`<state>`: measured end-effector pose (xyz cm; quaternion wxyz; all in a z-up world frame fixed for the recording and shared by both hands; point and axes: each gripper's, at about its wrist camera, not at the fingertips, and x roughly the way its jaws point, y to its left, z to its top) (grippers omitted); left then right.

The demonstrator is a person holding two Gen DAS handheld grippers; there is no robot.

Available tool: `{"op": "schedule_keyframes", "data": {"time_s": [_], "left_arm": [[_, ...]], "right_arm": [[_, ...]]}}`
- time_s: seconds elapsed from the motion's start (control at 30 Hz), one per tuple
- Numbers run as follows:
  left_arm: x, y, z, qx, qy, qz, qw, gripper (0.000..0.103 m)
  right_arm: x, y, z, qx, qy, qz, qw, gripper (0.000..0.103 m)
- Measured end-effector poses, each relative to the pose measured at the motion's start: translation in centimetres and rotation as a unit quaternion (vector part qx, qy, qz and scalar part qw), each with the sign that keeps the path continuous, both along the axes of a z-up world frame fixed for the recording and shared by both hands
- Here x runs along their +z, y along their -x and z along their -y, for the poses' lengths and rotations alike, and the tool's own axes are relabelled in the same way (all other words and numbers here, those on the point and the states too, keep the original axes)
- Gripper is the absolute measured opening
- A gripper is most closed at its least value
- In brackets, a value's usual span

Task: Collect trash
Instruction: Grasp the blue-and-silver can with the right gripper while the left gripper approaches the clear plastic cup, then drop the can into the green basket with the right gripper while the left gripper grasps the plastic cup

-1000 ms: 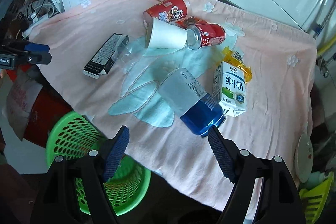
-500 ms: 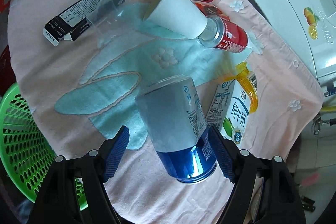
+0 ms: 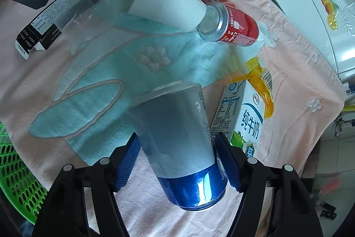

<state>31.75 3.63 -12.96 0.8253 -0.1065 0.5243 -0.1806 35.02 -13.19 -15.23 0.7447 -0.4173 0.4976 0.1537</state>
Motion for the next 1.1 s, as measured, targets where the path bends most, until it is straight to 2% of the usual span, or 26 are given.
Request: {"op": "schedule_keyframes", "data": {"time_s": [0.17, 0.43, 0.6, 0.83, 1.0, 1.1], "left_arm": [[-0.9, -1.2, 0.8, -0.001, 0.002, -0.012, 0.9999, 0.07], [-1.8, -2.6, 1.8, -0.003, 0.005, -0.028, 0.9996, 0.07], [-2.1, -3.5, 2.5, -0.003, -0.006, -0.028, 0.9996, 0.07], [-2.1, -4.5, 3.5, -0.002, -0.028, -0.026, 0.9993, 0.07], [-2.2, -4.3, 4.4, -0.015, -0.061, -0.013, 0.9979, 0.07], [-2.2, -4.2, 4.4, -0.019, -0.067, -0.011, 0.9975, 0.07]], "right_arm": [[0.3, 0.1, 0.6, -0.016, -0.015, 0.005, 1.0, 0.065], [2.2, 1.3, 2.6, -0.079, -0.1, 0.0, 0.992, 0.062], [3.7, 2.5, 3.8, -0.118, -0.166, -0.004, 0.979, 0.059], [5.6, 5.2, 4.7, -0.157, -0.254, 0.0, 0.954, 0.058], [6.2, 6.6, 5.2, -0.18, -0.3, 0.008, 0.937, 0.057], [6.5, 7.2, 5.6, -0.192, -0.321, 0.013, 0.928, 0.057]]}}
